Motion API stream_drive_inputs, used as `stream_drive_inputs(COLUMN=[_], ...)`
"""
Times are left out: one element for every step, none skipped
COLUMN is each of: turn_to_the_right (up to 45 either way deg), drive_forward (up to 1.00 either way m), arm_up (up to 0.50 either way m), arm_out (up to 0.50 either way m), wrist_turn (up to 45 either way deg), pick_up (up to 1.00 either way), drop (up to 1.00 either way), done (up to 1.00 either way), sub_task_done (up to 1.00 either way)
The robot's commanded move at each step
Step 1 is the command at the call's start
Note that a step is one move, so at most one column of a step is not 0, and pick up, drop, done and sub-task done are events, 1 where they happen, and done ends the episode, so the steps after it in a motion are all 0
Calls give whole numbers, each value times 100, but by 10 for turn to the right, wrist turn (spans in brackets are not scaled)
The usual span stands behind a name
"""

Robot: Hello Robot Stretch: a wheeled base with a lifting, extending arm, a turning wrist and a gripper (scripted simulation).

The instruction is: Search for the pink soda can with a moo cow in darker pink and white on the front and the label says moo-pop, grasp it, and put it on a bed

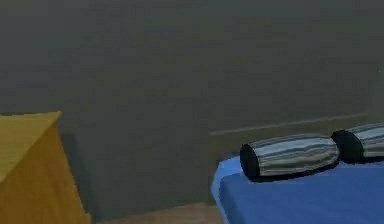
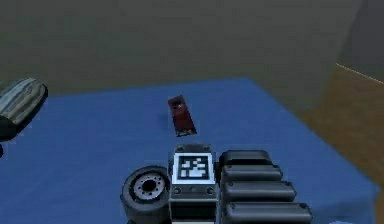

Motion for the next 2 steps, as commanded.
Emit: stream_drive_inputs(turn_to_the_right=[180, 0], drive_forward=[0, 15], arm_up=[0, 0], arm_out=[0, 0], wrist_turn=[0, 0], pick_up=[0, 0], drop=[0, 0], done=[0, 0], sub_task_done=[0, 0])
